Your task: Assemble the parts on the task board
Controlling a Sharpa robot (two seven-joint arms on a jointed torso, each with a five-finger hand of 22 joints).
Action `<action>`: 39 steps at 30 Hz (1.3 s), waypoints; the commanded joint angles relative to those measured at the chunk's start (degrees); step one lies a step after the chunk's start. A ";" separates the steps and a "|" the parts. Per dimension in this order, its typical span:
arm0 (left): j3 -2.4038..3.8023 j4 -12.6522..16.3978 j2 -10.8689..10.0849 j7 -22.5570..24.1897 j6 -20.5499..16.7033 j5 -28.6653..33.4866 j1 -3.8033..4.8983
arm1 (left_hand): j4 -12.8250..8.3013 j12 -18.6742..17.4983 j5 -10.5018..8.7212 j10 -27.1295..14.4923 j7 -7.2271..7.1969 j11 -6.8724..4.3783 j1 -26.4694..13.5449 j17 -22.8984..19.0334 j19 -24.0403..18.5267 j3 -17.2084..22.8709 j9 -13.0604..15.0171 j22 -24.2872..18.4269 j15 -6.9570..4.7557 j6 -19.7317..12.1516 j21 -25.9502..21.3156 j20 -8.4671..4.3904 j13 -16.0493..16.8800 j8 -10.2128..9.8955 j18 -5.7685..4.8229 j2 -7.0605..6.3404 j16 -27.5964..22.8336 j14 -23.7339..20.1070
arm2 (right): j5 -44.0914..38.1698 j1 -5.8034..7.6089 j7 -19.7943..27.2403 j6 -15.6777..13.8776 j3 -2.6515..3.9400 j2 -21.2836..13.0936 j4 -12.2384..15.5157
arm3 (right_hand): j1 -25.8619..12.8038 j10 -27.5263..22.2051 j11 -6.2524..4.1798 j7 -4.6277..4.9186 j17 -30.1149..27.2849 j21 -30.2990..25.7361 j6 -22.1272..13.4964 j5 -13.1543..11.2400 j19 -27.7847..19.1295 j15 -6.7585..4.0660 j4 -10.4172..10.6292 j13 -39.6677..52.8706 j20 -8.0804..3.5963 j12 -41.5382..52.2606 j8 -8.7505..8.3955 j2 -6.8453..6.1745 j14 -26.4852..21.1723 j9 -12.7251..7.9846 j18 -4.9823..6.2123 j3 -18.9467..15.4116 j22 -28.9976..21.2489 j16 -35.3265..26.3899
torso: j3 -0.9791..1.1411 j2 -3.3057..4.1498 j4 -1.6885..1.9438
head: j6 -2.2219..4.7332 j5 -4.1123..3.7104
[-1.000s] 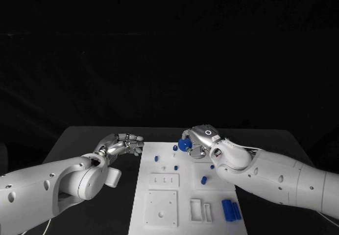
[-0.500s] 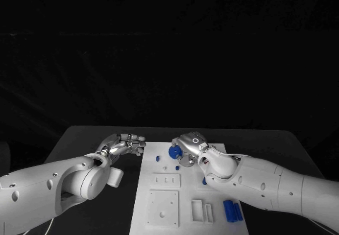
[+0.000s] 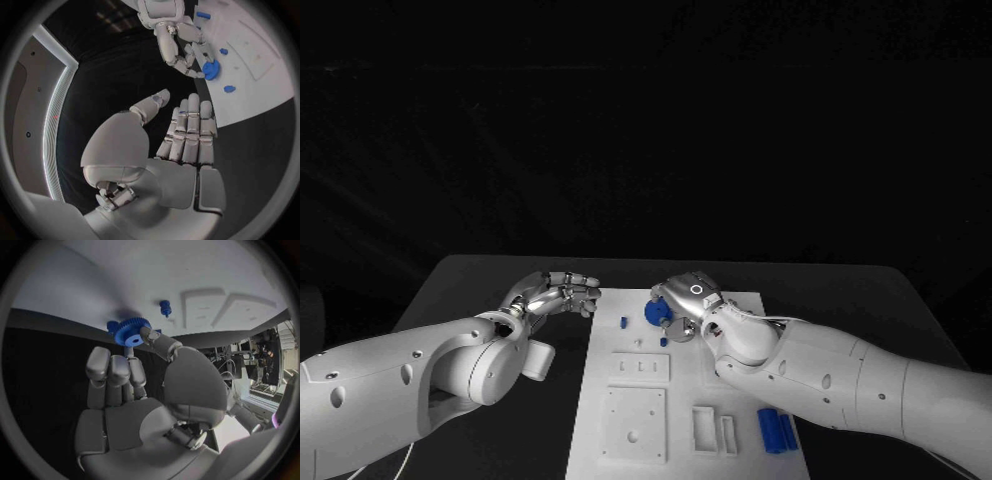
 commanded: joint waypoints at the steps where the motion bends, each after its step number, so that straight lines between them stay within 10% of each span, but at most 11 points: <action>1: 0.06 0.03 0.19 0.43 0.53 0.04 0.06 | 0.05 -0.34 -0.09 0.13 0.24 0.32 -0.08 0.10 -0.40 0.30 -0.03 -0.07 0.28 -0.24 0.38 -0.12 -0.08 -0.15 0.88 -0.23 -0.20 -0.17 | -0.48 -0.03 0.47 0.04 -0.06 0.40 -0.44 | 0.31 -0.03 0.01 0.60 0.09 0.26 5.47 -0.24 0.32 -0.26 0.45 3.28 -0.15 -0.43 0.40 -0.14 0.22 1.71 3.64 0.03 0.64 -0.23 | 0.07 -0.02 -0.04 | -0.01 -0.01; 12: 0.06 -0.07 0.24 0.28 0.69 0.04 0.06 | 0.05 -0.36 -0.09 0.13 0.25 0.32 -0.09 0.12 -0.41 0.30 -0.03 -0.07 0.28 -0.25 0.38 -0.11 -0.08 -0.16 0.88 -0.23 -0.21 -0.17 | 1.20 -0.08 1.36 1.57 -0.40 1.25 -2.04 | 0.27 -0.81 0.13 0.72 0.10 0.23 5.04 -0.28 0.27 -0.17 0.56 2.72 -0.16 -1.22 0.10 -0.52 0.20 1.64 3.64 -0.08 0.63 -0.34 | 0.08 -0.04 -0.05 | -0.02 0.10; 23: 0.05 -0.27 0.29 0.28 0.69 0.04 0.06 | 0.08 -0.39 -0.10 0.12 0.26 0.34 -0.15 0.13 -0.41 0.27 -0.03 -0.08 0.29 -0.28 0.39 -0.10 -0.08 -0.17 0.87 -0.25 -0.23 -0.17 | 2.37 -0.10 1.29 3.12 -0.54 1.26 -2.77 | -1.03 -4.35 2.20 2.87 0.21 -0.17 -1.25 -0.42 -0.48 1.75 0.18 0.23 -0.32 -4.67 -3.44 -2.46 0.04 0.09 3.64 -2.29 0.64 -0.92 | 0.05 -0.06 -0.06 | -0.14 0.10; 39: 0.04 -0.35 0.30 0.32 0.71 0.04 0.06 | 0.12 -0.43 -0.11 0.12 0.27 0.35 -0.21 0.16 -0.42 0.26 -0.03 -0.08 0.29 -0.30 0.40 -0.10 -0.09 -0.18 0.87 -0.22 -0.26 -0.17 | 2.73 -0.23 1.34 2.33 -0.54 0.25 -1.93 | -1.02 -4.31 2.16 2.83 0.34 -0.27 -0.66 -0.38 -0.52 1.75 0.40 0.25 -0.38 -4.62 -3.07 -2.35 0.06 0.24 3.64 -2.12 0.60 -1.01 | 0.11 -0.05 -0.12 | -0.27 0.18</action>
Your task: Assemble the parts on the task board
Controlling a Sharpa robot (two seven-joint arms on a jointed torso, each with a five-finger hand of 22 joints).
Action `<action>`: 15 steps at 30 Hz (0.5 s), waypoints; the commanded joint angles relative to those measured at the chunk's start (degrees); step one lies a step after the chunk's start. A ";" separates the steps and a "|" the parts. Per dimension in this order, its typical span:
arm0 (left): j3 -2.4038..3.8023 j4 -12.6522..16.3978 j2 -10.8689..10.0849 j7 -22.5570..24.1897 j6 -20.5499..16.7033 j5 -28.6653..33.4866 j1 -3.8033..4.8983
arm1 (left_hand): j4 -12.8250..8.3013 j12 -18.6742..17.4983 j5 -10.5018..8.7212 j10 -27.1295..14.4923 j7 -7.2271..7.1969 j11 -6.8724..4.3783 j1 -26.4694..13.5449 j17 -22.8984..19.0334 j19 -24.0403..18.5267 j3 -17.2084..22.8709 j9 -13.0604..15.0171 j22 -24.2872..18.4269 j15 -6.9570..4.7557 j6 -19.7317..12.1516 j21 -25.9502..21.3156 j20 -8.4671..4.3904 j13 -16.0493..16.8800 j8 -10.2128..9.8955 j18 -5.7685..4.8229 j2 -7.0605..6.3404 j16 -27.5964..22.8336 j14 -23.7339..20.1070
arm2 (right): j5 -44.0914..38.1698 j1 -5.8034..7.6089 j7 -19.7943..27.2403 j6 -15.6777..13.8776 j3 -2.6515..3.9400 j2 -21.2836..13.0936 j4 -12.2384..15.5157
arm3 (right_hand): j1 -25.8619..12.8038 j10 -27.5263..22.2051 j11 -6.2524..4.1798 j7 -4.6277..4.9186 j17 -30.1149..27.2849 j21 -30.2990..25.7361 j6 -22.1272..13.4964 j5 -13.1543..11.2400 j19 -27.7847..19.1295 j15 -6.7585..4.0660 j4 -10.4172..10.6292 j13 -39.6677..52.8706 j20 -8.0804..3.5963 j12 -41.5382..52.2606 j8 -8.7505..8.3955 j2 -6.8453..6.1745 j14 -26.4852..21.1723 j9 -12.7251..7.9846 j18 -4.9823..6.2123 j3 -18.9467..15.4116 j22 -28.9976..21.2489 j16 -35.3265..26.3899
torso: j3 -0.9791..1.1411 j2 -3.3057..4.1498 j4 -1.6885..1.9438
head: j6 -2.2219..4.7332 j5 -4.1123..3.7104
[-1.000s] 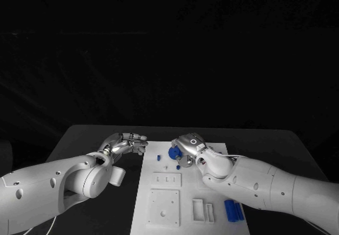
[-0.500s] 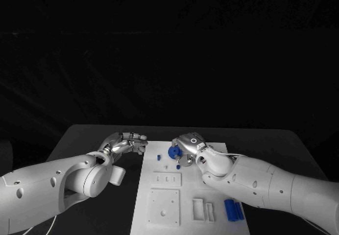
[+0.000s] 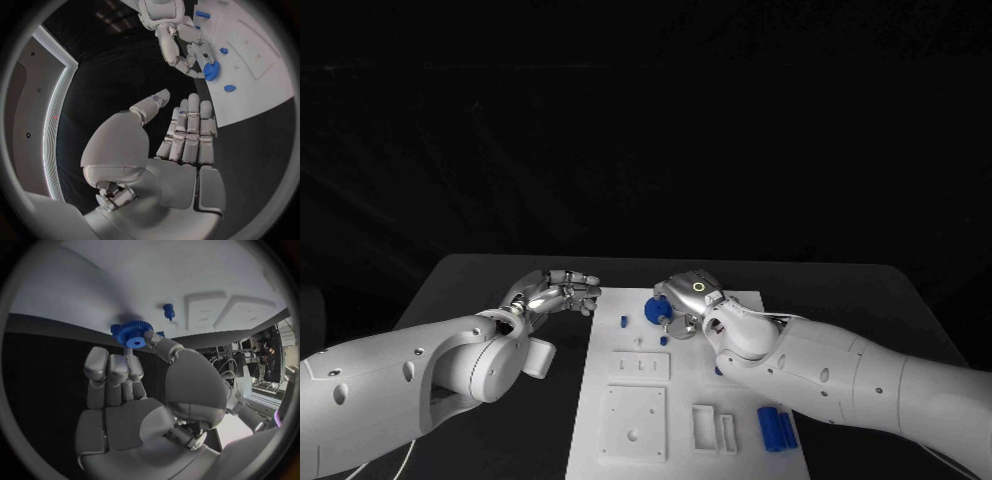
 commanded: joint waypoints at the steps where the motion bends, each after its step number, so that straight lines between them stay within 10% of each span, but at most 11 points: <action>1: 0.04 0.08 0.14 0.40 0.68 0.04 0.06 | 0.12 -0.22 -0.11 0.12 0.27 0.35 -0.22 0.07 -0.42 0.26 -0.03 -0.08 0.30 -0.30 0.37 -0.10 -0.09 -0.18 0.77 -0.22 -0.26 -0.17 | 0.12 -0.43 -0.18 1.58 -0.25 -0.27 -0.01 | -0.09 -0.15 -0.33 0.57 0.06 -0.26 1.33 -0.22 -0.28 0.17 0.29 0.27 -0.17 0.02 0.48 0.04 -0.02 0.12 5.31 0.14 0.61 -0.19 | 0.03 0.00 -0.04 | -0.05 0.07; 15: 0.04 -0.01 0.18 0.40 0.68 0.04 0.06 | 0.13 -0.25 -0.11 0.14 0.27 0.35 -0.24 0.10 -0.43 0.26 -0.02 -0.09 0.30 -0.30 0.37 -0.10 -0.09 -0.18 0.78 -0.19 -0.28 -0.16 | 1.08 -0.53 0.20 1.04 -0.25 -0.51 0.86 | -0.71 -0.18 -0.55 0.35 0.19 -0.24 1.86 -0.19 -0.23 -0.05 0.46 0.23 -0.17 -0.01 0.76 -0.11 -0.01 0.18 5.31 -0.25 0.64 -0.29 | 0.01 -0.01 0.01 | -0.04 0.05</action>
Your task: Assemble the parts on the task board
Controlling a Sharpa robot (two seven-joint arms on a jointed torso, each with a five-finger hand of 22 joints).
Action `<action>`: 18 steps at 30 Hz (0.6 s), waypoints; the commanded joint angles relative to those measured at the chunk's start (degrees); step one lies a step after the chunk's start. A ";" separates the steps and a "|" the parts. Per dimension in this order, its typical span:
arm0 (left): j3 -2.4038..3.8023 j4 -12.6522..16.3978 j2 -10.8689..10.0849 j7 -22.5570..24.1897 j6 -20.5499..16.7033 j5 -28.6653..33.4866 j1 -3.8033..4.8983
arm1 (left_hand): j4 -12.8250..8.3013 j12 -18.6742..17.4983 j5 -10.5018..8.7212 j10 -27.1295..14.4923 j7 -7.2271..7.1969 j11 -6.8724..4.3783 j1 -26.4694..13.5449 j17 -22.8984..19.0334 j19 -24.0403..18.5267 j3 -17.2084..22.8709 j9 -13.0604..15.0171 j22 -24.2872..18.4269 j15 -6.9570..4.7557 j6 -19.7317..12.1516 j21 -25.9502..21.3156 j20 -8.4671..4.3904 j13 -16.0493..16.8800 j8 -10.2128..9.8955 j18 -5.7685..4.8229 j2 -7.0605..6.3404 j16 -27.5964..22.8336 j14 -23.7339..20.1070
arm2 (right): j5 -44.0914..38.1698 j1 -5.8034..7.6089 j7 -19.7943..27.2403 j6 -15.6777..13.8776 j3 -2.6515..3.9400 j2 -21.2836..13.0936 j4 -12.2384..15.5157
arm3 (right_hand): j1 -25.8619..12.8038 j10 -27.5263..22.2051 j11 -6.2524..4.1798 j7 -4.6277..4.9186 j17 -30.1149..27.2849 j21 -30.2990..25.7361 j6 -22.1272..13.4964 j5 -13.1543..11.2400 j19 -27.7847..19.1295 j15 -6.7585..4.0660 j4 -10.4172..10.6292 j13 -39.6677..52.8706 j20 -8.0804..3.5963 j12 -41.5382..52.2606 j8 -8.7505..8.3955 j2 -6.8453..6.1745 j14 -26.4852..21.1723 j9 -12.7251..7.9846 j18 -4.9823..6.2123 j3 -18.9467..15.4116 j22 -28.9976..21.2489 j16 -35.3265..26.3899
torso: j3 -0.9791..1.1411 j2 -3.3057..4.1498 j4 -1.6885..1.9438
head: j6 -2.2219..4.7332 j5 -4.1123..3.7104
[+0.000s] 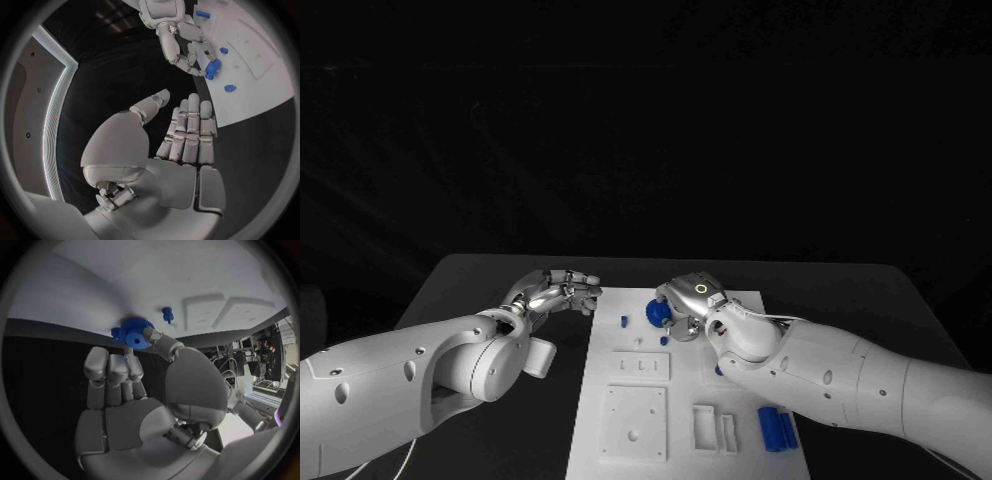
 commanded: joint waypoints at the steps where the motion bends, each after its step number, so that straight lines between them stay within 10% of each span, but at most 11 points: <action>1: 0.04 0.11 0.11 0.40 0.68 0.04 0.06 | 0.13 -0.25 -0.11 0.14 0.27 0.35 -0.24 0.06 -0.43 0.26 -0.02 -0.09 0.30 -0.30 0.18 -0.10 -0.09 -0.18 0.89 -0.19 -0.29 -0.16 | 0.46 -0.24 0.35 1.34 -0.15 -0.06 0.33 | -0.78 0.00 -0.34 0.46 0.08 -0.24 0.69 -0.20 -0.15 -0.06 0.05 0.22 -0.28 -0.02 0.18 -0.11 -0.01 0.10 5.47 -0.41 0.64 -0.30 | -0.03 -0.02 0.02 | -0.02 -0.01; 16: 0.04 0.04 0.14 0.36 0.61 0.04 0.06 | 0.13 -0.29 -0.11 0.13 0.28 0.35 -0.27 0.08 -0.43 0.25 -0.02 -0.10 0.29 -0.33 0.20 -0.10 -0.10 -0.20 0.90 -0.20 -0.31 -0.15 | 2.57 -0.25 0.65 1.68 -0.14 0.25 -0.10 | -2.12 -1.16 -0.27 0.59 0.37 -0.56 -3.52 -0.18 -0.44 0.03 -0.73 -0.50 -0.57 -0.97 -1.86 -0.08 -0.14 -0.68 5.47 -2.93 0.56 -0.68 | -0.09 0.01 0.10 | 0.00 -0.14; 18: 0.04 0.04 0.17 0.36 0.61 0.04 0.06 | 0.13 -0.30 -0.11 0.13 0.28 0.36 -0.27 0.08 -0.43 0.25 -0.03 -0.10 0.29 -0.34 0.20 -0.10 -0.10 -0.20 0.90 -0.21 -0.31 -0.15 | 3.79 -0.25 0.90 2.26 -0.14 0.20 -0.16 | -0.72 -1.13 -0.73 -0.04 0.39 -0.78 -3.97 7.12 -0.47 0.01 -0.21 -0.55 -0.59 -1.03 -1.97 -0.21 -0.13 -0.69 5.46 -0.39 0.45 -0.84 | -0.10 0.00 0.09 | 0.00 -0.17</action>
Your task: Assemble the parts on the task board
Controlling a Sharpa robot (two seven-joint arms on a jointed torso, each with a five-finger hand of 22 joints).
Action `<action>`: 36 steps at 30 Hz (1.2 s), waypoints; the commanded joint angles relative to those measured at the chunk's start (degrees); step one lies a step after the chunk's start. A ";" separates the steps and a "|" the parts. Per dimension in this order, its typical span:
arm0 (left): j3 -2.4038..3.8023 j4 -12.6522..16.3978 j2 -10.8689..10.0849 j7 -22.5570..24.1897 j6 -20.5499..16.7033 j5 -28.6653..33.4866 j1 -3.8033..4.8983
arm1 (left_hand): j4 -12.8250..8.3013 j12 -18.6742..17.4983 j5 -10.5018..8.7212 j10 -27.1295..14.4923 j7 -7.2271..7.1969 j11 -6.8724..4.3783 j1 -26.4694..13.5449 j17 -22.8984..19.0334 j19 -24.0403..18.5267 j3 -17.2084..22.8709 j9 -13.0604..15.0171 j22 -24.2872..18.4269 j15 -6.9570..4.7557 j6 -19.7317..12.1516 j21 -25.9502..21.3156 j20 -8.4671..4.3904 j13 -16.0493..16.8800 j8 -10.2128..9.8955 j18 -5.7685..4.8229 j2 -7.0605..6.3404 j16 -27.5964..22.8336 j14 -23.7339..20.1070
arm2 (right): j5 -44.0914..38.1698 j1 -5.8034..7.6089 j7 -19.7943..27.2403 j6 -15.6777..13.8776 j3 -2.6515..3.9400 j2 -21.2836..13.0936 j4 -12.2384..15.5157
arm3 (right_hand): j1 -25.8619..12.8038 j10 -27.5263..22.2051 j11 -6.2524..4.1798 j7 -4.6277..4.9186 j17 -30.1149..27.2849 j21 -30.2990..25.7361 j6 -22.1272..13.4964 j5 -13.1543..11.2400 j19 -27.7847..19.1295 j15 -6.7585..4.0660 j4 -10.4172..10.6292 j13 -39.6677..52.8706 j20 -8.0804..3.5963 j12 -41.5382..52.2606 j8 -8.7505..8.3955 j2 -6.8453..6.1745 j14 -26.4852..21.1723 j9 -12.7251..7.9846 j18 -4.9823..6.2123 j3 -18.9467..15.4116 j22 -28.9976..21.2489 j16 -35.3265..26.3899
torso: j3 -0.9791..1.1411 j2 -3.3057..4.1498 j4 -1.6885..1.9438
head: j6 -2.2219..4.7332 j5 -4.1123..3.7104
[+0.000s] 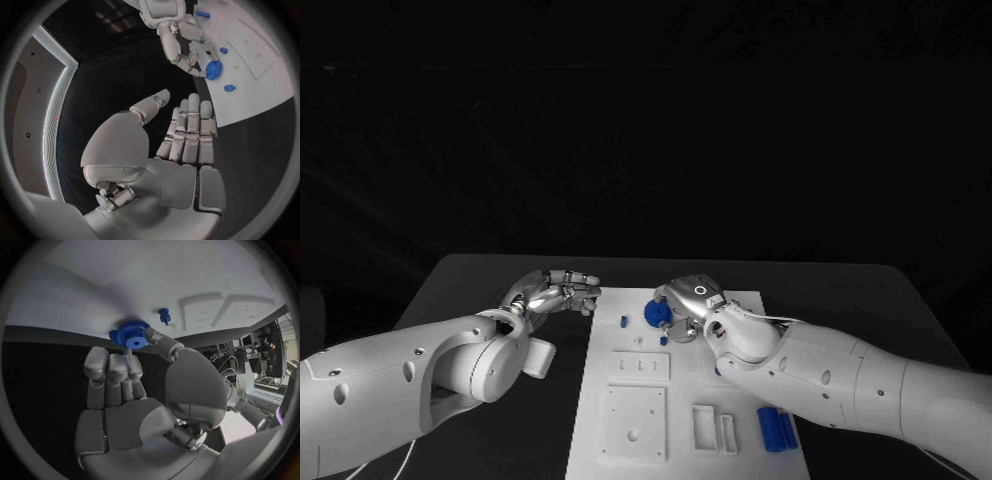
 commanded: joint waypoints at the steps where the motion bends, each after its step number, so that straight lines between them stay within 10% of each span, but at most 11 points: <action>1: 0.04 0.06 0.15 0.36 0.63 0.04 0.06 | 0.13 -0.31 -0.11 0.12 0.08 0.36 -0.27 0.10 -0.43 0.25 -0.03 -0.09 0.29 -0.14 0.20 -0.10 -0.10 -0.20 1.18 -0.21 -0.31 -0.15 | 2.68 -0.06 0.92 2.43 -0.05 -0.04 -0.12 | 1.61 -0.08 -0.67 -0.39 0.17 -0.24 -0.51 12.45 -0.01 -0.55 0.32 -0.09 -0.34 -0.37 -0.28 0.25 0.01 0.04 5.77 2.90 0.51 -0.43 | -0.03 -0.01 0.03 | -0.07 -0.05; 3: 0.04 0.10 0.13 0.36 0.65 0.04 0.06 | 0.13 -0.33 -0.10 0.10 0.08 0.37 -0.27 0.11 -0.43 0.25 -0.03 -0.09 0.29 -0.16 0.20 -0.10 -0.11 -0.21 1.18 -0.22 -0.32 -0.15 | 3.14 -0.06 1.14 3.11 -0.05 -0.03 -0.23 | 1.72 -0.05 -1.24 -1.10 0.29 -0.02 -1.35 20.43 0.16 -1.08 -0.60 -0.08 -0.29 -0.35 -0.44 1.41 0.09 0.05 5.77 3.26 0.66 -0.50 | -0.05 0.00 -0.01 | -0.09 0.00; 7: 0.04 0.00 0.19 0.37 0.61 0.04 0.06 | 0.12 -0.35 -0.10 0.08 0.09 0.38 -0.27 0.11 -0.44 0.25 -0.03 -0.10 0.29 -0.18 0.20 -0.10 -0.11 -0.23 1.19 -0.22 -0.33 -0.15 | 4.21 -0.06 1.56 3.52 -0.04 -0.05 -0.36 | 1.17 0.06 -2.04 -2.02 0.49 0.01 -2.57 28.16 0.15 -1.94 -2.06 0.06 -0.26 -0.25 -0.57 2.97 0.10 0.12 5.77 3.44 0.73 -0.69 | 0.00 0.02 -0.05 | -0.17 0.03; 17: 0.03 -0.10 0.25 0.32 0.64 0.04 0.06 | 0.13 -0.39 -0.10 0.05 0.11 0.40 -0.29 0.13 -0.43 0.25 -0.04 -0.10 0.29 -0.23 0.21 -0.10 -0.12 -0.25 1.19 -0.22 -0.34 -0.14 | 5.85 -0.05 2.04 3.80 -0.03 -0.03 -0.81 | -1.06 0.37 -2.13 -2.09 1.05 0.04 -2.64 32.27 0.13 -2.03 -3.28 0.48 -0.19 0.11 0.21 6.37 0.13 0.54 5.77 7.76 0.83 -0.89 | 0.04 0.02 -0.02 | -0.17 0.00; 26: 0.03 -0.06 0.14 0.37 0.68 0.04 0.06 | 0.14 -0.43 -0.10 0.03 0.12 0.41 -0.31 0.15 -0.44 0.25 -0.05 -0.11 0.29 -0.27 0.22 -0.10 -0.13 -0.27 1.19 -0.21 -0.35 -0.14 | 8.68 -0.03 3.61 0.77 0.13 -1.43 0.31 | -4.19 0.56 -2.16 -2.10 1.58 0.34 -2.69 30.34 0.46 -2.09 -4.10 0.73 -0.37 0.36 0.76 8.37 0.31 0.75 5.77 12.56 0.86 -0.97 | 0.04 -0.01 -0.10 | -0.01 0.03; 36: 0.06 -0.10 -0.48 0.79 0.83 0.04 0.07 | 0.13 -0.41 -0.11 0.13 0.10 0.38 -0.30 0.17 -0.45 0.26 -0.01 -0.11 0.29 -0.18 0.22 -0.10 -0.11 -0.22 1.19 -0.18 -0.38 -0.14 | 26.25 0.81 18.69 -3.27 4.21 -7.96 4.76 | -2.91 0.93 -0.52 -0.30 1.95 0.10 -2.61 9.34 1.25 -0.64 -2.63 1.19 -1.45 0.94 1.57 3.20 0.62 1.33 5.77 4.91 0.47 -1.06 | 0.11 -0.10 -0.47 | 0.46 -0.05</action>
